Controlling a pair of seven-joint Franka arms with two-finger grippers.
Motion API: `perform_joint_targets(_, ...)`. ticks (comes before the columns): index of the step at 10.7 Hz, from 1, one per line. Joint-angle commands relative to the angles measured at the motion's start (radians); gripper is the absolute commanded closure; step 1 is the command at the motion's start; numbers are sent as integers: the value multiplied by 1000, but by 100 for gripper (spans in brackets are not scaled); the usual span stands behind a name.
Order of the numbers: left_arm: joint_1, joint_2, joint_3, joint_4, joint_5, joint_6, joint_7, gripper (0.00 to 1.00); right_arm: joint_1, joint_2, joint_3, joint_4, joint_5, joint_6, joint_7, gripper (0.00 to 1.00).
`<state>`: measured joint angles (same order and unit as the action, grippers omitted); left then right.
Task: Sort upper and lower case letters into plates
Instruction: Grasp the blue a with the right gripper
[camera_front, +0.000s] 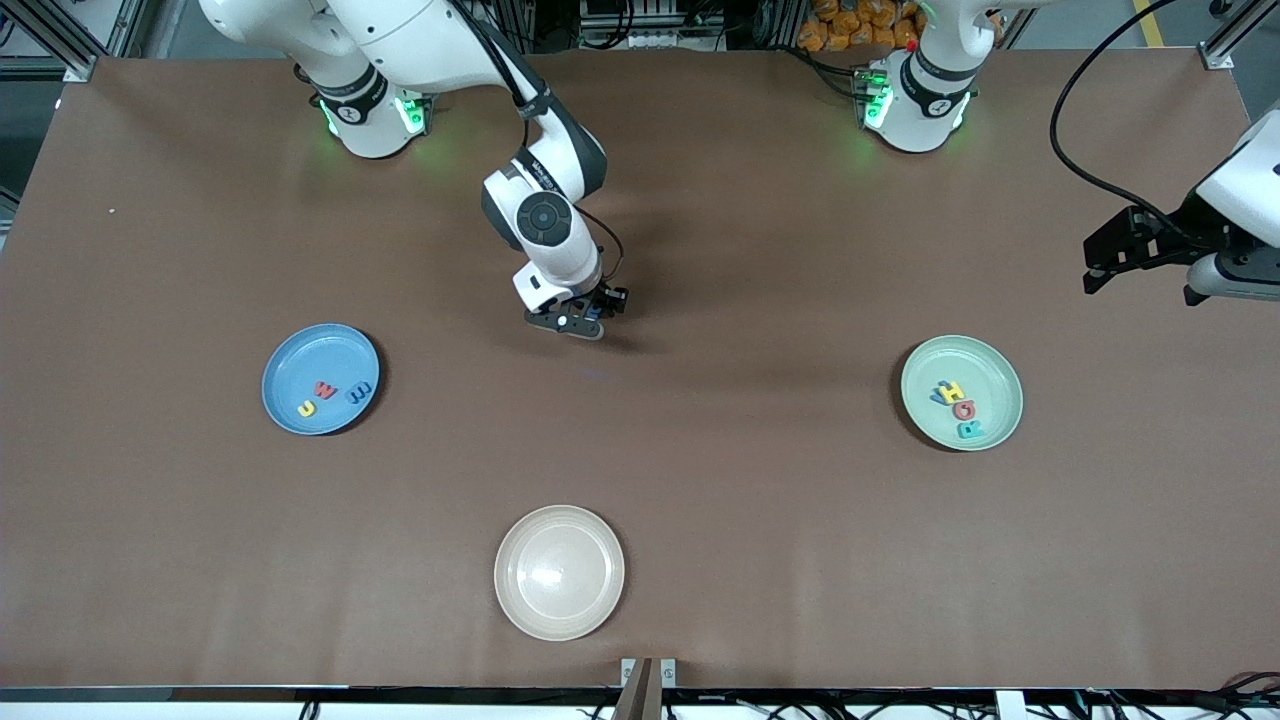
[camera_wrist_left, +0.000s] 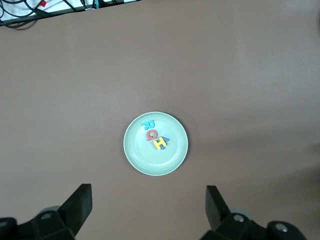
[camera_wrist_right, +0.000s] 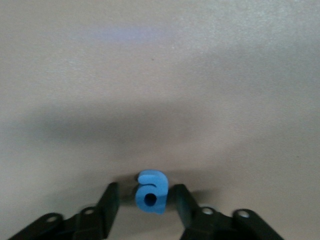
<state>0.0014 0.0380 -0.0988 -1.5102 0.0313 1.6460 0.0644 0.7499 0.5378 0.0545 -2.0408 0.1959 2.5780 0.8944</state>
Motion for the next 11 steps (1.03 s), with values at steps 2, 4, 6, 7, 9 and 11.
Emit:
perform_joint_targets(2, -14, -10, -2, -5, -4, -31, 2, 0, -7, 18, 8, 5, -1, 5, 14, 92)
perform_joint_targets(4, -24, 2, -1, 7, -2, -37, 3, 0, -7, 16, 8, 7, -1, 4, 12, 100)
perform_joint_targets(6, -34, 17, -1, 19, 2, -37, 2, 0, -21, -8, 8, 19, -1, -19, 1, 100)
perform_joint_targets(7, -41, 16, 11, 27, 2, -37, 2, 0, -46, -36, 10, 34, -1, -69, 0, 100)
perform_joint_targets(9, -67, 14, 36, 27, 8, -37, 0, 0, -105, -83, 11, 59, -1, -157, -17, 100)
perform_joint_targets(11, -69, 14, 42, 28, 13, -37, -5, 0, -191, -137, 10, 57, -1, -249, -81, 100)
